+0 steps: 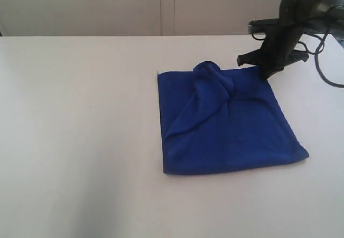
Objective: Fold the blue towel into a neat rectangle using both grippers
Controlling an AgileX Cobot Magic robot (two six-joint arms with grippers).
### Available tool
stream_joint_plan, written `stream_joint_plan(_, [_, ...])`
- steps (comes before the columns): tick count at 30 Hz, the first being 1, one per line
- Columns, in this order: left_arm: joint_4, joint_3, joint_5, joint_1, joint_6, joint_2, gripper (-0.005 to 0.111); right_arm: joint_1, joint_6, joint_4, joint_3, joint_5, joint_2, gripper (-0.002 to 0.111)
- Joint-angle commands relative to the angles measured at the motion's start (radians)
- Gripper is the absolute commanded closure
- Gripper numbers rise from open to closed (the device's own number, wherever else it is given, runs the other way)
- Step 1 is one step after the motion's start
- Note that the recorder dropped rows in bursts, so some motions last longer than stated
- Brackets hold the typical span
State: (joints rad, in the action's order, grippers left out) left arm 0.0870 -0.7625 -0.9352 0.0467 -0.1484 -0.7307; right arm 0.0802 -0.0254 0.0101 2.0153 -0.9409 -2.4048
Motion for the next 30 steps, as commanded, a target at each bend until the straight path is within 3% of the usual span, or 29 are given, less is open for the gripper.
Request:
stream_joint_plan(1, [0.006,0.005,-0.016,-0.003,-0.006,0.008,0.107,0.03,0.012,0.02,0.001,-0.02,0.141,0.108])
stream_joint_plan(7, [0.006,0.005,-0.016,-0.003,-0.006,0.008,0.107,0.193,-0.042,0.078,0.001,-0.163,0.198,0.108])
stream_joint_plan(14, [0.006,0.005,-0.016,-0.003,-0.006,0.008,0.107,0.372,-0.064,0.129,-0.08,-0.156,0.198,0.108])
stream_joint_plan(22, [0.006,0.005,-0.016,-0.003,-0.006,0.008,0.107,0.421,-0.033,0.128,-0.24,-0.058,0.198,0.108])
stream_joint_plan(30, [0.006,0.005,-0.016,-0.003,-0.006,0.008,0.107,0.459,-0.033,0.158,-0.293,0.006,0.193,0.108])
